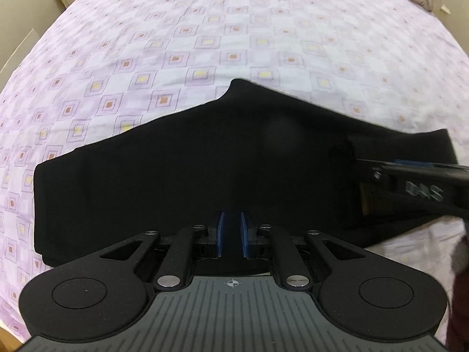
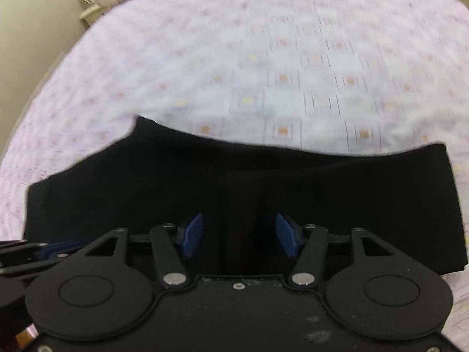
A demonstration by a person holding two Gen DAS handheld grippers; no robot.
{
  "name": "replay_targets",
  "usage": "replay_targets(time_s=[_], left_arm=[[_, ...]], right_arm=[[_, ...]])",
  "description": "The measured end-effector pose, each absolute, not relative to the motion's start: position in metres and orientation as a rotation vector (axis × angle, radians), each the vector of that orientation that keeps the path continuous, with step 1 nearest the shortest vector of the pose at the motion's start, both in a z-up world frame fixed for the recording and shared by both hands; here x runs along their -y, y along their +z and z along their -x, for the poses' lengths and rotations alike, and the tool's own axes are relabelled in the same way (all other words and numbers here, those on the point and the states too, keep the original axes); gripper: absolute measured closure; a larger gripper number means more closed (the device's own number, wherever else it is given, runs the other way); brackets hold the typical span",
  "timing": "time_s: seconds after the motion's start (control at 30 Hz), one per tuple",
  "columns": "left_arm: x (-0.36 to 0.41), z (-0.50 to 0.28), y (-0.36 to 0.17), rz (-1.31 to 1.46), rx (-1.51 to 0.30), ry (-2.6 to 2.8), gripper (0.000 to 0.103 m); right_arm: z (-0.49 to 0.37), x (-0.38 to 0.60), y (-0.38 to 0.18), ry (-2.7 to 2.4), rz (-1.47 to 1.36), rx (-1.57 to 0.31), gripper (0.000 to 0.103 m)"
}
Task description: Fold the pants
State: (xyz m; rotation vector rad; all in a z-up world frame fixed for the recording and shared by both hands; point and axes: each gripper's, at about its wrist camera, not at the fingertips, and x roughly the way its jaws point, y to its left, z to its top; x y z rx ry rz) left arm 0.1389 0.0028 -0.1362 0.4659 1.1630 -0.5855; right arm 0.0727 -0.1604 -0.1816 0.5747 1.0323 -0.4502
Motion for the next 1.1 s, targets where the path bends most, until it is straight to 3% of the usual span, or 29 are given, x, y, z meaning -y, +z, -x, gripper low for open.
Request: replay_targets(time_s=[0.23, 0.3, 0.37, 0.43, 0.8, 1.1], left_arm=[[0.038, -0.121, -0.128, -0.447, -1.144, -0.628, 0.09], [0.057, -0.114, -0.13, -0.45, -1.15, -0.645, 0.09], [0.076, -0.107, -0.132, -0.449, -1.156, -0.663, 0.09], [0.094, -0.101, -0.138, -0.46, -1.167, -0.664, 0.09], [0.142, -0.096, -0.193, -0.593, -1.291, -0.559, 0.09], [0.16, -0.1, -0.203, -0.668, -1.313, -0.531, 0.09]], right_arm=[[-0.015, 0.175, -0.139, -0.475, -0.554, -0.972, 0.04], [0.006, 0.188, -0.139, -0.518, -0.552, -0.995, 0.05], [0.024, 0.204, -0.142, -0.564, -0.546, -1.034, 0.08], [0.041, 0.223, -0.146, -0.606, -0.556, -1.069, 0.091], [0.039, 0.294, -0.158, -0.618, -0.595, -1.07, 0.092], [-0.003, 0.309, -0.214, -0.58, -0.574, -1.255, 0.092]])
